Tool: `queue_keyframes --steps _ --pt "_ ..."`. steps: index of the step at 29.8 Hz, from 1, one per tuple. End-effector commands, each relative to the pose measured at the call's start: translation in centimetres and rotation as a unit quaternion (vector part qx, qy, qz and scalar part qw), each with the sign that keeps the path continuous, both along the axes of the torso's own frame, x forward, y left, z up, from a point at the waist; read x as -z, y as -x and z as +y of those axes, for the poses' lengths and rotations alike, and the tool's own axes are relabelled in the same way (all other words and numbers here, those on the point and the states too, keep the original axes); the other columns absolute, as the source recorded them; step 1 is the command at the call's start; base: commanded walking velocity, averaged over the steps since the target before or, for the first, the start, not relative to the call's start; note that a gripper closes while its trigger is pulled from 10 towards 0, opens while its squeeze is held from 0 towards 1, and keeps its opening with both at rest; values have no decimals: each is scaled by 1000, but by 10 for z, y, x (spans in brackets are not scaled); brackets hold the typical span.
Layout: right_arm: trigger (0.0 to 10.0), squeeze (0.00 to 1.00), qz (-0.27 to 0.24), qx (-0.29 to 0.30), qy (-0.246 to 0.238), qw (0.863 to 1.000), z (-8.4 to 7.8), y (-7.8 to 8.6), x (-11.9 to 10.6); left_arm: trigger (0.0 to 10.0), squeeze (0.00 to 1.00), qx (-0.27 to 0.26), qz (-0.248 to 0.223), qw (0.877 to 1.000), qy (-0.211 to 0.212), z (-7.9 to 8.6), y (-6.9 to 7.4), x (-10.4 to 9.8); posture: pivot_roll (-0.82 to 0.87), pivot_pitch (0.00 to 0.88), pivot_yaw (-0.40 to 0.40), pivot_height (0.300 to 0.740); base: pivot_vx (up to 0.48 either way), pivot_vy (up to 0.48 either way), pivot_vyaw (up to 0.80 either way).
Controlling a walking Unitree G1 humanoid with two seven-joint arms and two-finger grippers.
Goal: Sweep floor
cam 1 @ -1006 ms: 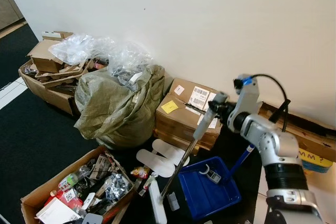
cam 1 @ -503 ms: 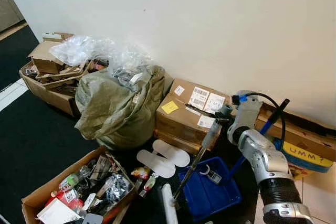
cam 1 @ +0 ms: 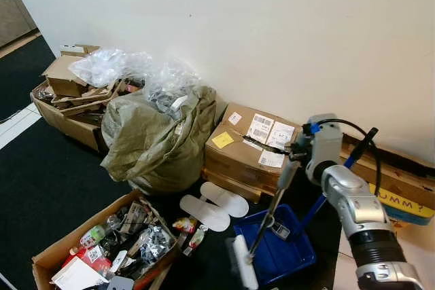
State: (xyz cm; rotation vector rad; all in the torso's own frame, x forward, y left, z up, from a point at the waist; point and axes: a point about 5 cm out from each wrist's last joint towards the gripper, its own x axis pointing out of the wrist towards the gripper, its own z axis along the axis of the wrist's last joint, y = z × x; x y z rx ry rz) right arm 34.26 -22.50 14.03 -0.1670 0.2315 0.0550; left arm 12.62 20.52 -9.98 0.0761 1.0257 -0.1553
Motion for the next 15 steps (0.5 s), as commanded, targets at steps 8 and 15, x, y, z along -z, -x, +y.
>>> queue_keyframes --steps 8,15 --pt "10000 0 -80 -3 28 996 -5 -5 -37 10000 0 3 19 1000 3 -2 10 4 -50 132 46 740 0 0 0" --pt "10000 0 -96 -25 -40 994 8 -6 -43 10000 0 3 20 1000 4 -2 10 4 -47 139 49 740 0 0 0"
